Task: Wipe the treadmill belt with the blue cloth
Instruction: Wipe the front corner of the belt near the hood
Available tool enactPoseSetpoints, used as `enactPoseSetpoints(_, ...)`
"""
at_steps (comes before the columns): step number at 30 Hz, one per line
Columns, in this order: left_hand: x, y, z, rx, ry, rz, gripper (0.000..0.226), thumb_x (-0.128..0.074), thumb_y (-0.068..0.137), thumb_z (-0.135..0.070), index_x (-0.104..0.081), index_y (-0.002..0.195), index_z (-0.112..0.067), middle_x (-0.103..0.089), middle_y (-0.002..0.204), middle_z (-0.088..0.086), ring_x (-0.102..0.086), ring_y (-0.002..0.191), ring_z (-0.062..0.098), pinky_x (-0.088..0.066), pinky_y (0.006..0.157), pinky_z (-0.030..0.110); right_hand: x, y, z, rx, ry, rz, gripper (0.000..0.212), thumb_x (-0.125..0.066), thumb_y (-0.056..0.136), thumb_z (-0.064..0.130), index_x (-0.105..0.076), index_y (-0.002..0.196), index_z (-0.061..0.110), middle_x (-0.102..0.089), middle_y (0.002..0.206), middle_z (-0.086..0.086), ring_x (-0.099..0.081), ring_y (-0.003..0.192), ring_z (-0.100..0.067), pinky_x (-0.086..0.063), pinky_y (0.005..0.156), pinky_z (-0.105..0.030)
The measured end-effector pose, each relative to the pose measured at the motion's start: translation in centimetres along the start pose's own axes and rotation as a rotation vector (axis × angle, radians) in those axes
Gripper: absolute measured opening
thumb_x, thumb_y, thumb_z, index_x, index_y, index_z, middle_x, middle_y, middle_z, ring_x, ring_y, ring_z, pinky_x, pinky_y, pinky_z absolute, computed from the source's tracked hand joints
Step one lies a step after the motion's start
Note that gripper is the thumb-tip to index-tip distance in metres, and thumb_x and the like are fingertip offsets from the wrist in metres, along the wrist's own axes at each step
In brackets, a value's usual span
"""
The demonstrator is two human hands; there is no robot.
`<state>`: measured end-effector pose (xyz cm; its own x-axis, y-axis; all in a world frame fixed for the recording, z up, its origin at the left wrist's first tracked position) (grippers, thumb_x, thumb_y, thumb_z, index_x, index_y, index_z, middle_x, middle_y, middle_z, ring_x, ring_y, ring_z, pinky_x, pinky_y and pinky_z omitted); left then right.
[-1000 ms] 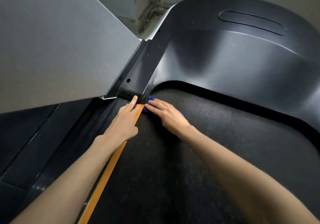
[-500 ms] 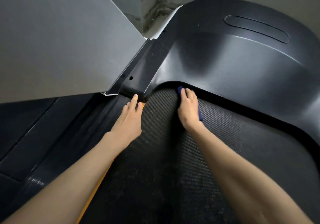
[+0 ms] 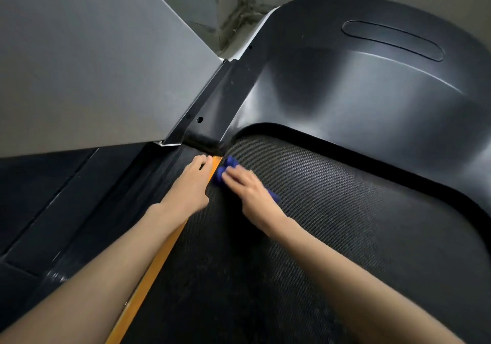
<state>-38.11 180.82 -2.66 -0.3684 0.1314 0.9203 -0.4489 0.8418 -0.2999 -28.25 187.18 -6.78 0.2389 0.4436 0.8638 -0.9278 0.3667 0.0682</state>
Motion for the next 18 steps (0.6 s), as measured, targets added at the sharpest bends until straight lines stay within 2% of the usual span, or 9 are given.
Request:
enactPoseSetpoints(2,0.0,-1.0,0.3,0.001,0.005,-0.063,0.085,-0.057,0.081,0.007,-0.009,0.149,-0.011,-0.01,0.155,0.003,-0.012,0.142,0.021,-0.025,0.108,0.025,0.9,-1.3,-0.9,0.181,-0.104,0.082,0.07,-0.041,0.07,-0.012,-0.047,0.136,0.009,-0.043,0.142,-0.013,-0.032,0.136,-0.032,-0.019,0.114,-0.045)
enactPoseSetpoints(3,0.0,-1.6,0.5,0.001,0.03,-0.112,0.083,-0.058,0.081,0.006,-0.012,0.148,-0.009,-0.012,0.155,0.006,-0.014,0.142,0.022,-0.024,0.11,0.027,1.9,-1.0,-2.8,0.118,-0.122,0.066,0.066,-0.037,0.073,-0.01,-0.049,0.135,0.01,-0.045,0.14,-0.012,-0.034,0.134,-0.031,-0.019,0.112,-0.044)
enactPoseSetpoints(6,0.1,-3.0,0.7,0.021,0.107,-0.185,0.068,-0.061,0.08,0.003,-0.03,0.14,-0.007,-0.032,0.141,0.009,-0.038,0.125,0.023,-0.04,0.096,0.028,5.3,0.7,-7.6,-0.5,-0.041,-0.21,0.063,-0.043,0.076,-0.011,-0.042,0.138,0.004,-0.036,0.145,-0.016,-0.025,0.137,-0.034,-0.014,0.111,-0.041)
enactPoseSetpoints(7,0.0,-3.0,0.7,0.028,0.122,-0.168,0.065,-0.06,0.08,0.002,-0.032,0.138,-0.008,-0.035,0.136,0.007,-0.04,0.12,0.022,-0.042,0.093,0.028,4.6,0.6,-6.1,-0.574,-0.026,-0.223,0.067,-0.044,0.075,-0.01,-0.038,0.14,0.004,-0.031,0.148,-0.015,-0.02,0.14,-0.032,-0.01,0.113,-0.04)
enactPoseSetpoints(10,0.1,-2.5,0.8,0.016,0.173,-0.142,0.062,-0.057,0.083,-0.003,-0.031,0.139,-0.01,-0.039,0.133,0.004,-0.043,0.115,0.021,-0.039,0.093,0.027,-1.6,-1.6,3.3,-0.079,0.011,0.055,0.066,-0.042,0.074,-0.007,-0.04,0.139,0.003,-0.034,0.148,-0.016,-0.022,0.14,-0.032,-0.003,0.115,-0.036)
enactPoseSetpoints(13,0.2,-2.5,1.0,0.019,0.175,-0.125,0.062,-0.055,0.087,-0.007,-0.028,0.142,-0.012,-0.038,0.137,0.004,-0.043,0.117,0.021,-0.039,0.094,0.028,0.1,-3.2,3.0,0.248,-0.047,0.107,0.057,-0.035,0.079,-0.002,-0.05,0.134,0.008,-0.046,0.139,-0.014,-0.037,0.132,-0.031,-0.02,0.114,-0.042)
enactPoseSetpoints(15,0.3,-2.7,1.0,0.022,0.182,-0.115,0.064,-0.059,0.086,-0.008,-0.028,0.142,-0.013,-0.037,0.138,0.003,-0.043,0.119,0.021,-0.04,0.093,0.029,3.2,-0.7,-3.2,-0.112,-0.054,-0.069,0.057,-0.03,0.077,0.002,-0.053,0.129,0.007,-0.05,0.133,-0.014,-0.042,0.124,-0.033,-0.029,0.107,-0.042)
enactPoseSetpoints(17,0.3,-2.9,0.8,0.038,0.189,-0.11,0.069,-0.061,0.085,-0.008,-0.026,0.143,-0.012,-0.037,0.139,0.004,-0.044,0.119,0.021,-0.042,0.092,0.028,4.5,-0.3,-6.2,-0.553,-0.017,-0.249,0.064,-0.037,0.074,-0.007,-0.043,0.137,0.003,-0.037,0.145,-0.016,-0.029,0.135,-0.035,-0.018,0.111,-0.04)
enactPoseSetpoints(18,0.3,-2.8,0.7,0.045,0.197,-0.108,0.07,-0.061,0.084,-0.007,-0.024,0.144,-0.012,-0.036,0.139,0.005,-0.044,0.12,0.021,-0.042,0.093,0.028,3.5,-0.7,-4.8,-0.609,0.011,-0.234,0.068,-0.041,0.072,-0.01,-0.039,0.139,0.003,-0.032,0.149,-0.015,-0.023,0.139,-0.034,-0.011,0.114,-0.038)
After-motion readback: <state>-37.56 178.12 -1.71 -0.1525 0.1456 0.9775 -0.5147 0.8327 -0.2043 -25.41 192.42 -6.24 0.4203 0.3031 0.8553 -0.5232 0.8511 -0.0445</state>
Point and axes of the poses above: each hand's wrist, its own y-axis towards the middle knuckle, its own x-axis out of the back of the hand, z = x × y, the point moved 7 cm from there along y, towards the middle knuckle
